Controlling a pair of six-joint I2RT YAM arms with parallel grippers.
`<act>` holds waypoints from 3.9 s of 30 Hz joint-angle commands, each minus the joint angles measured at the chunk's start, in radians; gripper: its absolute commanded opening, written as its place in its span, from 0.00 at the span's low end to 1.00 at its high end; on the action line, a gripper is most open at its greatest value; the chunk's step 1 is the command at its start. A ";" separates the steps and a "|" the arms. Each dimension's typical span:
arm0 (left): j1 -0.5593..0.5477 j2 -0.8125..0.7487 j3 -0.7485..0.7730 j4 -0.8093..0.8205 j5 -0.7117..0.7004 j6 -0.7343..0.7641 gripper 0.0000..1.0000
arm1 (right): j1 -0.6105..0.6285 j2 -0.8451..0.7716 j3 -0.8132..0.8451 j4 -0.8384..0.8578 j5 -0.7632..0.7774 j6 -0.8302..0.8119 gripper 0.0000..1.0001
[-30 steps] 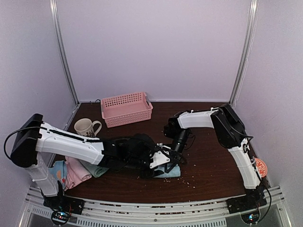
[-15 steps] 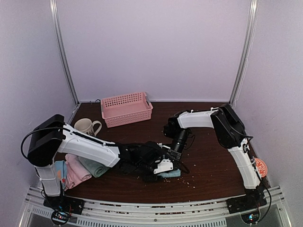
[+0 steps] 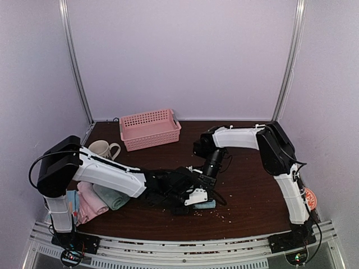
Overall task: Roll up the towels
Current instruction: Roll the towel at the center of the board.
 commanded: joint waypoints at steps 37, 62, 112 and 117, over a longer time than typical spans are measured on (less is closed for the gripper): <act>0.335 0.525 0.548 -0.579 0.916 -0.234 0.19 | 0.084 -0.827 -0.578 0.534 0.486 -0.088 0.51; 0.347 0.529 0.549 -0.579 0.889 -0.229 0.23 | 0.188 -0.579 -0.766 0.864 0.654 -0.109 0.37; 0.112 -0.404 0.035 -0.242 0.145 0.020 0.48 | -0.048 0.070 -0.157 0.063 0.048 -0.046 0.21; 0.051 -0.247 0.073 -0.286 0.132 0.063 0.52 | -0.049 0.082 -0.138 0.061 0.041 -0.045 0.21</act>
